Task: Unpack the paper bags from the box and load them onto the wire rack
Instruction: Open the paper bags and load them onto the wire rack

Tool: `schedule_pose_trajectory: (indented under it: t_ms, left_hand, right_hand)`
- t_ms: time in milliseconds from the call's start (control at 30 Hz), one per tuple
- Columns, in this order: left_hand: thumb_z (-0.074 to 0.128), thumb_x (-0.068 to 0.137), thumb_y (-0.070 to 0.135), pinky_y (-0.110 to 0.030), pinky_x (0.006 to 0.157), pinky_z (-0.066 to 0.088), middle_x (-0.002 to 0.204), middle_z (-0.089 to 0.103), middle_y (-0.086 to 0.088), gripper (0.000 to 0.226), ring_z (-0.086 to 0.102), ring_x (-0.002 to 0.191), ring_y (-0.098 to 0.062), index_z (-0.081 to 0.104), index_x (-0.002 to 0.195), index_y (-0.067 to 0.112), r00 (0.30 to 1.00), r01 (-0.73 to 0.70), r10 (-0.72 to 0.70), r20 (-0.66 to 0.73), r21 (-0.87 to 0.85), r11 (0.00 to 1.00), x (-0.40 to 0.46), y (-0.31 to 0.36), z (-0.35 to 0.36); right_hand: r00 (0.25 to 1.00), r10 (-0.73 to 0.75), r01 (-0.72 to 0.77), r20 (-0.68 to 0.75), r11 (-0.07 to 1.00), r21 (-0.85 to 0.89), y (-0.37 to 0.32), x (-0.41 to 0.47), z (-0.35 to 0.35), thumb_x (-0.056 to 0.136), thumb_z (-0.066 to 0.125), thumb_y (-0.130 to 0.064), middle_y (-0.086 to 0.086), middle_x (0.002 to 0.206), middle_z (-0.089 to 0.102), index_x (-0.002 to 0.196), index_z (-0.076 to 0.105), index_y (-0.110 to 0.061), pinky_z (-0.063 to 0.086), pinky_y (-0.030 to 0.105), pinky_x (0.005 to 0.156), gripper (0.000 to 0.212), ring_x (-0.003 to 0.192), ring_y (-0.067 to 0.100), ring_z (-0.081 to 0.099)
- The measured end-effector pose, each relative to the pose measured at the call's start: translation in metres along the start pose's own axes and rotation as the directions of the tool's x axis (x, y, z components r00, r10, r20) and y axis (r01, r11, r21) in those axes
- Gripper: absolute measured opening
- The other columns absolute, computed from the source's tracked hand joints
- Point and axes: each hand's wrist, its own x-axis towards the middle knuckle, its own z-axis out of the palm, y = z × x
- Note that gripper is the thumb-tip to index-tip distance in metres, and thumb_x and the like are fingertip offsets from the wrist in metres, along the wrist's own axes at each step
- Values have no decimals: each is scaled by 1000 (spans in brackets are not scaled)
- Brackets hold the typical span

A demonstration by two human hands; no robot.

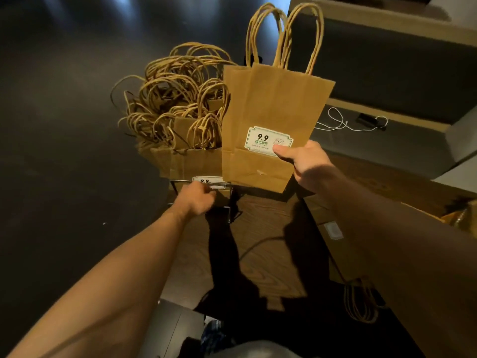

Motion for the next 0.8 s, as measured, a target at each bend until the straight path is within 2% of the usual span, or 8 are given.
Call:
schedule_pose_trajectory:
  t_ms: [100, 200, 233, 333, 467, 567, 700, 800]
  left_hand:
    - [48, 98, 27, -37, 99, 46, 124, 63, -13, 32, 59, 115, -31, 67, 120, 13, 997, 5, -25, 73, 256, 967, 7, 2, 5]
    - [44, 98, 30, -42, 110, 39, 141, 55, -14, 40, 51, 129, -33, 60, 131, 14, 978, -5, -69, 196, 356, 934, 21, 5, 21]
    - [43, 98, 36, -42, 111, 39, 145, 51, -13, 44, 48, 133, -33, 57, 134, 15, 968, 18, -113, 223, 389, 921, 29, -2, 25]
    - [48, 87, 59, -22, 92, 47, 151, 47, -3, 65, 48, 134, -23, 52, 139, 21, 947, 69, -193, 257, 425, 902, 61, -26, 37]
    - [37, 88, 48, -51, 117, 26, 162, 21, -14, 75, 24, 147, -34, 26, 154, 13, 915, -70, -149, 374, 512, 856, 49, -9, 28]
    - [24, 92, 65, -54, 121, 8, 167, 4, -6, 76, 0, 153, -30, 14, 158, 28, 926, -96, -119, 359, 527, 844, 40, -5, 24]
    - [29, 101, 60, -56, 119, 1, 167, -6, -2, 65, -11, 153, -31, 10, 158, 37, 920, -103, -108, 376, 499, 860, 37, -4, 17]
    - [27, 102, 57, -56, 120, -1, 167, -7, -3, 64, -12, 153, -31, 9, 159, 33, 909, -76, -140, 392, 486, 870, 31, 3, 15]
  right_hand:
    - [999, -20, 20, -34, 1000, -9, -2, -1, 6, 82, 73, -3, 12, 112, 71, 120, 59, 2, 54, 41, 95, 40, 101, 24, 70]
    - [999, -35, 34, -25, 999, -25, -3, -6, 7, 89, 64, 3, 5, 95, 73, 104, 62, -2, 58, 22, 74, 16, 81, 12, 73]
    - [999, -32, 33, 9, 999, -16, -2, -8, 6, 89, 62, 4, 7, 97, 73, 104, 63, -2, 58, 21, 75, 16, 85, 15, 73]
    - [994, 47, -47, 102, 999, -7, 7, -6, -2, 84, 65, -1, 14, 114, 70, 120, 59, 2, 56, 30, 83, 37, 105, 27, 68]
    - [981, 164, -162, 102, 986, -30, 11, -7, -11, 89, 61, -5, 15, 114, 70, 123, 59, 0, 56, 29, 77, 34, 103, 30, 68]
    - [973, 203, -203, 110, 979, -9, 13, -6, -15, 90, 60, -3, 14, 114, 70, 122, 58, -3, 57, 33, 78, 32, 102, 28, 69]
    - [969, 217, -218, 118, 976, -9, 21, -4, -19, 79, 66, -1, 12, 105, 72, 118, 62, -5, 58, 32, 64, 39, 90, 25, 71]
    - [973, 209, -207, 95, 978, -25, 25, 2, -10, 81, 65, 2, 17, 114, 68, 123, 58, 1, 59, 39, 73, 42, 96, 31, 69]
